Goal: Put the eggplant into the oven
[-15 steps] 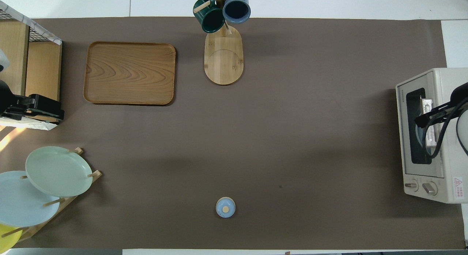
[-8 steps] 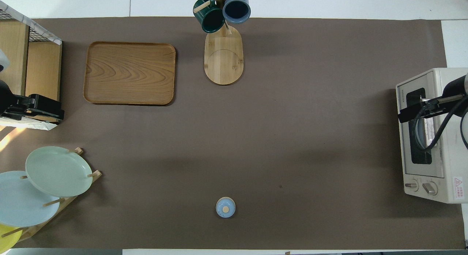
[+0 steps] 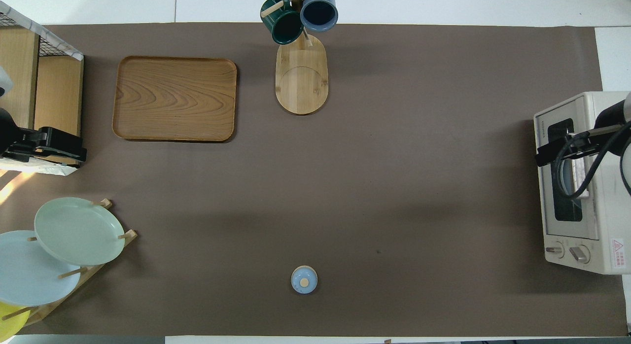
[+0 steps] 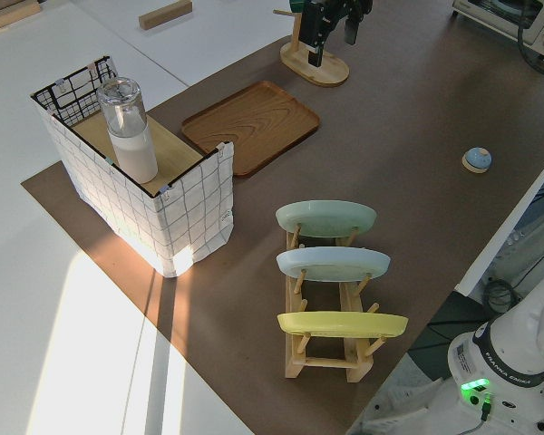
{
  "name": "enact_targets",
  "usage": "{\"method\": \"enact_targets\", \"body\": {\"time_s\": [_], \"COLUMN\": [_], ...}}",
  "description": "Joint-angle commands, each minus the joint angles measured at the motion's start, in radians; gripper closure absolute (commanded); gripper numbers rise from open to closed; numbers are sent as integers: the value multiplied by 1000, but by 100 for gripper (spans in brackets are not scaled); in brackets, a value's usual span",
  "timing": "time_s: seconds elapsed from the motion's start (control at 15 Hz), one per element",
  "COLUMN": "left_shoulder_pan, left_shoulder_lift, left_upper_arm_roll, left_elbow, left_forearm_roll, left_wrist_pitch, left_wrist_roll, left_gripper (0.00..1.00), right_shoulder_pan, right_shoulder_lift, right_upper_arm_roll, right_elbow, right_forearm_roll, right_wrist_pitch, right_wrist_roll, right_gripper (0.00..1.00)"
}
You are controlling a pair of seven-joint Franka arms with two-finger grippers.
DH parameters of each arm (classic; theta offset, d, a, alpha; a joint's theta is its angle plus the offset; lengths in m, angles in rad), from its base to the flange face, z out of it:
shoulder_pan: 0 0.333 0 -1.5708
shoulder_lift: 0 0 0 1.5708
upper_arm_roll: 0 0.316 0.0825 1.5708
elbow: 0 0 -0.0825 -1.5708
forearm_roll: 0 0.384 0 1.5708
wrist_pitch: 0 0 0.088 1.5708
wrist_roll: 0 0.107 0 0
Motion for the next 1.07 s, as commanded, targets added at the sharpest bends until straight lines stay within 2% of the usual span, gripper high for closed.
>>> {"method": "enact_targets", "body": {"time_s": [0.0,1.0], "left_shoulder_pan": [9,9], "left_shoulder_lift": [1,1], "left_upper_arm_roll": [-7,-7], "left_elbow": [2,2], "left_forearm_roll": [18,18], "left_wrist_pitch": [-3,-3], "left_wrist_roll": [-6,-6], "left_gripper": [0,0], "right_shoulder_pan": [3,5], "right_shoulder_lift": [30,-24], "right_upper_arm_roll": [5,3], "right_elbow": [59,54], "right_forearm_roll": [-6,3], "right_wrist_pitch": [-41,-32], "right_wrist_roll": [28,31], "right_gripper": [0,0]}}
